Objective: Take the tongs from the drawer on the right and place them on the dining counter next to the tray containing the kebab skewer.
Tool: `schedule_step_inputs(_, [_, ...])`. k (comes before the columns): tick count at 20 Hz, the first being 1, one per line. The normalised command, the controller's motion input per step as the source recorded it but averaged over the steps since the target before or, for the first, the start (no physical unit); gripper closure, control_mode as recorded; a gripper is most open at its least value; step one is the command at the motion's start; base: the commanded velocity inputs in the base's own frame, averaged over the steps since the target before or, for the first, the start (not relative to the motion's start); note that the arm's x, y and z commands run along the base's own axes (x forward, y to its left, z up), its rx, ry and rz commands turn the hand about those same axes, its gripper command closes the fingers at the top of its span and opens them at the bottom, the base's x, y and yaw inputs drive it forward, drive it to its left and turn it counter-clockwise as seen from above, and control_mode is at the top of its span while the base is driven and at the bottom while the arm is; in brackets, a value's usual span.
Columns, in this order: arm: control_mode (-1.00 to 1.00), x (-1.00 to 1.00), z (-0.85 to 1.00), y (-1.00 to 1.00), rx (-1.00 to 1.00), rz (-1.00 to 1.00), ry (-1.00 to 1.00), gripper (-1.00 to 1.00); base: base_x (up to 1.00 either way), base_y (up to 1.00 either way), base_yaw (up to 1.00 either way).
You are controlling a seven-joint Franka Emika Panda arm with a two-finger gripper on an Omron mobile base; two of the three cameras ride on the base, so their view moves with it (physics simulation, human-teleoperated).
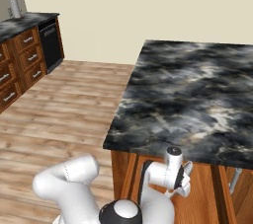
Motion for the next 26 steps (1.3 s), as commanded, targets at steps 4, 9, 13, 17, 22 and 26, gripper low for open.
schedule_step_inputs(4, [-1.00,0.05,-0.27,-0.16,0.00,0.00,0.01,-1.00,0.00,0.00,0.00])
schedule_step_inputs(9, [-1.00,0.02,-0.35,-0.04,0.00,0.00,0.00,-1.00,0.00,0.00,0.00])
schedule_step_inputs(13, [-1.00,0.00,-0.38,0.00,0.02,0.00,0.02,-1.00,0.00,0.00,0.00])
schedule_step_inputs(17, [-1.00,-0.03,-0.50,0.00,0.02,0.00,0.03,1.00,0.00,0.00,0.00])
schedule_step_inputs(22, [-1.00,0.00,-0.15,0.00,0.00,-0.02,0.04,1.00,0.00,0.00,0.00])
schedule_step_inputs(26, [-1.00,-0.22,0.00,0.00,0.00,0.00,0.00,1.00,0.00,0.00,0.00])
